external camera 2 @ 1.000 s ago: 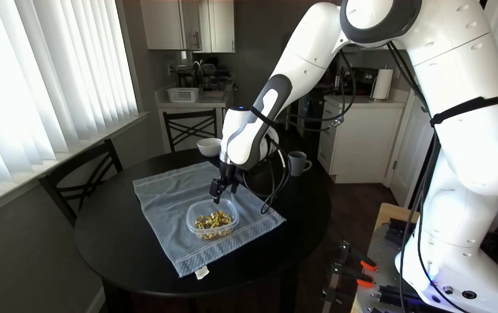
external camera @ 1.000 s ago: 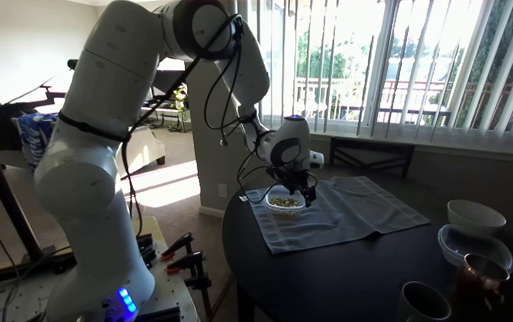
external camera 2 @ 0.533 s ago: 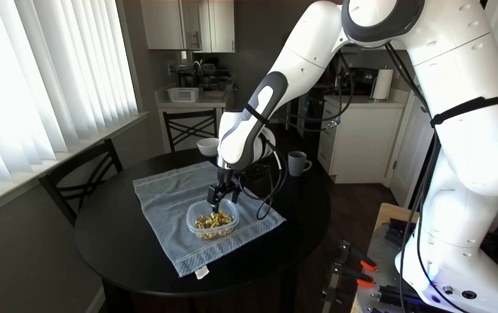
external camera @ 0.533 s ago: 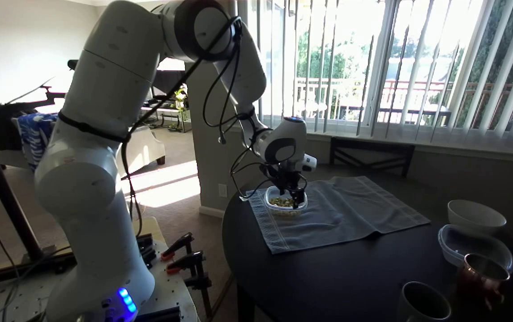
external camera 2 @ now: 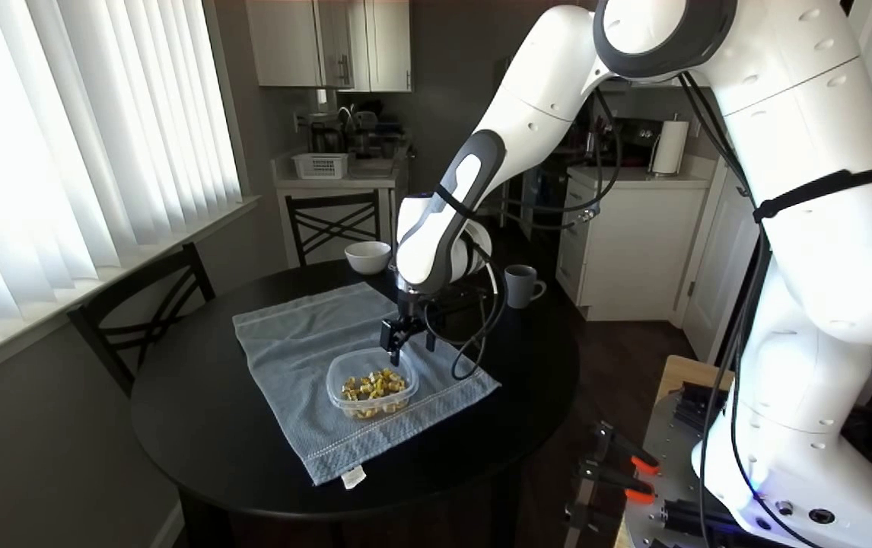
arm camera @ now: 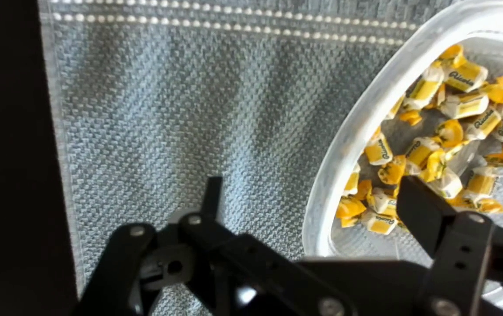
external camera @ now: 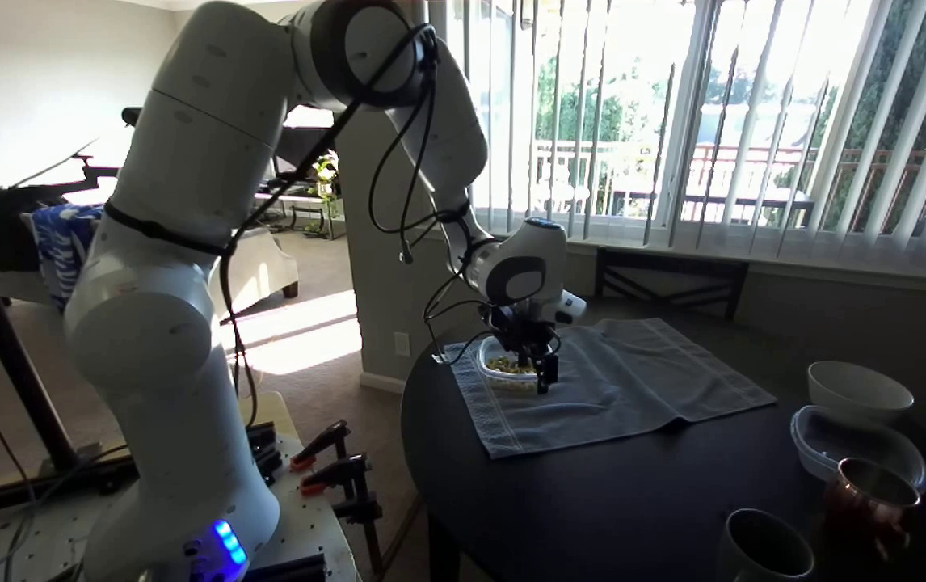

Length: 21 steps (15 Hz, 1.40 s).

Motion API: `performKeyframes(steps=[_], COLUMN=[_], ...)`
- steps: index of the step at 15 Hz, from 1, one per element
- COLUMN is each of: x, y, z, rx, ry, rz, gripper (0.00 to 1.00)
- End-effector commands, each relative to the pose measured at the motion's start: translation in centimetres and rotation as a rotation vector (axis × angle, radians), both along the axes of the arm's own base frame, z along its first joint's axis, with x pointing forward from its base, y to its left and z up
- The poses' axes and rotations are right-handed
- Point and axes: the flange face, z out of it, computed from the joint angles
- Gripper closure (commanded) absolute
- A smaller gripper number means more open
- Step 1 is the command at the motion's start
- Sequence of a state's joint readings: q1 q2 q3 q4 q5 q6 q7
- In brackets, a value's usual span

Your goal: Lift the lunch box from the towel and pour the sweets on the towel

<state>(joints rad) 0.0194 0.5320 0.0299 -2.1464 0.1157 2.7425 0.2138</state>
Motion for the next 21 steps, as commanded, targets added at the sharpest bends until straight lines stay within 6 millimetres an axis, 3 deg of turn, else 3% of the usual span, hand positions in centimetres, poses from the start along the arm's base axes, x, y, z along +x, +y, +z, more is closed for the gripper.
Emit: performKeyframes(steps=[1, 9, 16, 17, 18, 19, 20, 21], x=[-0.4, -1.0, -2.5, -2.7, -2.8, -2.9, -2.9, -3.0], y=[0.7, 3.5, 3.0, 2.9, 2.9, 2.9, 2.8, 2.7], z=[1.2, 1.0, -1.6, -1.9, -2.0, -2.0, -1.9, -1.8], rx=[0.040, 0.119, 0.123, 0.123, 0.126, 0.126, 0.126, 0.125], ry=[-0.003, 0.005, 0.073, 0.076, 0.077, 0.078, 0.070, 0.068], rz=[-0.030, -0.066, -0.121, -0.124, -0.128, -0.131, -0.134, -0.137], gripper=[0.00, 0.00, 0.00, 0.04, 0.14, 0.05, 0.29, 0.30])
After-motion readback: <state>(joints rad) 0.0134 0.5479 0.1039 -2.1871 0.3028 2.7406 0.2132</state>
